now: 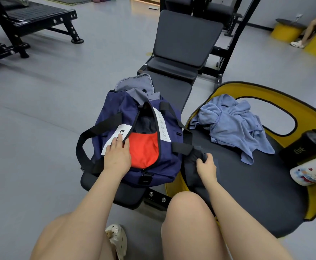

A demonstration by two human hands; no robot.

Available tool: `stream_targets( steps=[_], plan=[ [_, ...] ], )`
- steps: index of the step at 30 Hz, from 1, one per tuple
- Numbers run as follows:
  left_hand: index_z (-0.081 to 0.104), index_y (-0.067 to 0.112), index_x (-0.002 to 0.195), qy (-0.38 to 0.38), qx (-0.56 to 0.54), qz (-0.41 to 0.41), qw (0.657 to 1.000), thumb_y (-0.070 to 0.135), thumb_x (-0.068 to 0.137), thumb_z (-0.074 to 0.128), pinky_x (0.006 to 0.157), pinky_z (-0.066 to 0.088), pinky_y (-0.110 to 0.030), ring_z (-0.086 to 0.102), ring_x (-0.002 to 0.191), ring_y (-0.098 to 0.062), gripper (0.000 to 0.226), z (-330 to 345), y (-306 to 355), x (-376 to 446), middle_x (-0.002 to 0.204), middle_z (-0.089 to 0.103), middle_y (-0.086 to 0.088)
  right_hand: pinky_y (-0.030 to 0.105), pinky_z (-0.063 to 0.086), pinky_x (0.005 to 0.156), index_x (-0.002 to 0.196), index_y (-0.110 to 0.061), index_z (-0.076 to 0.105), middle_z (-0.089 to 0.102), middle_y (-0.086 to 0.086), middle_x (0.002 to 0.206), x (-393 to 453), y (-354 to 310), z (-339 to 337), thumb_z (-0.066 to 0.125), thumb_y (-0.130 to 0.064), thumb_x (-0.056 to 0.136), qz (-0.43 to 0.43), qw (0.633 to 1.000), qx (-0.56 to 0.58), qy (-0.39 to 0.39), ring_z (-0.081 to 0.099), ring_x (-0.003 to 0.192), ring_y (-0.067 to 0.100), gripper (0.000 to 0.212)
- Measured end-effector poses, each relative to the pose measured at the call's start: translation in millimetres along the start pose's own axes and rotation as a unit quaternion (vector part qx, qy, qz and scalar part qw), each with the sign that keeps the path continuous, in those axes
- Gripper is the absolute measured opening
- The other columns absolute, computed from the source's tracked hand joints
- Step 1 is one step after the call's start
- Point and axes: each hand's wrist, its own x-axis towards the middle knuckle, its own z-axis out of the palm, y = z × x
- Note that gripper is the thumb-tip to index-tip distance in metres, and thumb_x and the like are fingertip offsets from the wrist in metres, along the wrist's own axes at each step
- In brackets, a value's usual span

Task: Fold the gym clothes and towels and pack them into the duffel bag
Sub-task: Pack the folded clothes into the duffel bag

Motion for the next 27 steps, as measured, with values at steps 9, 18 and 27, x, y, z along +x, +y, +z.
stream_targets(
  steps=[9, 18, 27],
  plan=[
    [0.012, 0.014, 0.151, 0.0, 0.005, -0.005, 1.0, 0.019, 0.101, 0.027, 0.115, 0.016, -0.039, 0.008, 0.146, -0.028, 0.052, 1.0, 0.5, 1.1, 0.159, 0.003, -0.013, 0.038, 0.044, 0.087, 0.113, -0.01, 0.051, 0.051, 0.009, 0.114, -2.7, 19.4, 2.0, 0.079, -0.033, 0.076, -0.065, 0.992, -0.106, -0.037, 0.05, 0.108, 0.027, 0.052],
    [0.016, 0.015, 0.15, -0.005, -0.04, -0.024, 0.999, 0.018, 0.1, 0.029, 0.114, 0.022, -0.045, 0.01, 0.145, -0.027, 0.052, -3.0, 1.0, 2.4, 0.159, 0.006, -0.007, 0.042, 0.033, 0.104, 0.117, -0.014, 0.062, 0.017, 0.009, 0.157, 7.4, 26.9, -20.7, 0.066, -0.04, 0.087, 0.012, 0.995, -0.103, 0.009, 0.029, 0.139, 0.029, 0.04],
    [0.02, 0.017, 0.15, 0.025, -0.151, -0.036, 0.987, -0.007, 0.091, 0.032, 0.107, 0.034, -0.044, 0.025, 0.137, -0.027, 0.065, -9.7, -7.7, 1.6, 0.159, 0.011, 0.002, 0.042, 0.041, 0.096, 0.124, -0.002, 0.055, 0.056, 0.022, 0.127, 18.6, 26.6, -26.5, 0.07, -0.024, 0.087, 0.116, 0.992, -0.025, 0.049, 0.049, 0.12, 0.038, 0.046]
  ],
)
